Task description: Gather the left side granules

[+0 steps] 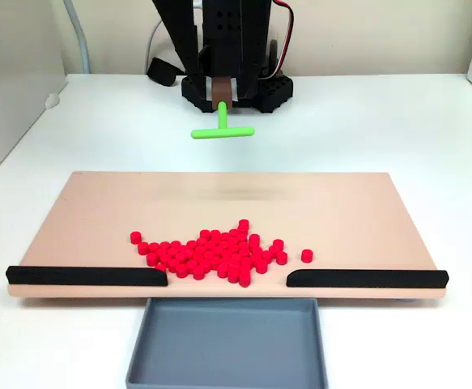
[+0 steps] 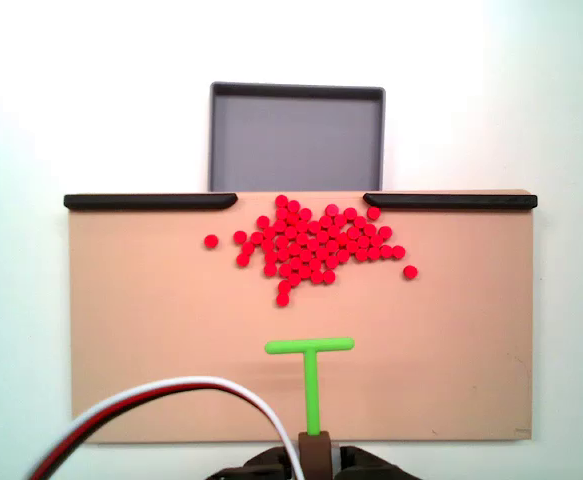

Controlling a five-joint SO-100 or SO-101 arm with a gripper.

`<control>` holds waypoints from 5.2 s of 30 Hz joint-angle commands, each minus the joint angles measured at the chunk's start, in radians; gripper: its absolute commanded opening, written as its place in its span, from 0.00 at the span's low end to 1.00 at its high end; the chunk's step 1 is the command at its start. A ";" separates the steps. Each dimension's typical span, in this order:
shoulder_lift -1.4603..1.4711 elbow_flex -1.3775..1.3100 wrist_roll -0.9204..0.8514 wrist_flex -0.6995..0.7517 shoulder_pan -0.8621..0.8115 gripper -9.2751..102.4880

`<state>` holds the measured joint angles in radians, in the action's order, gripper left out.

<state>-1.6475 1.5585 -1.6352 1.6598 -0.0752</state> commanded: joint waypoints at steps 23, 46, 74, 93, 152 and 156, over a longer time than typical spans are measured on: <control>0.006 -0.015 -0.069 -0.008 -0.028 0.08; -0.002 -0.006 -0.052 0.000 -0.009 0.08; -0.003 -0.021 0.195 -0.008 0.075 0.08; 0.218 -0.207 1.029 -0.009 0.301 0.08; 0.732 -0.721 2.013 -0.109 0.387 0.08; 0.741 -0.721 2.005 -0.109 0.385 0.08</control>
<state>-0.9020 0.8728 0.3835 1.5539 0.3221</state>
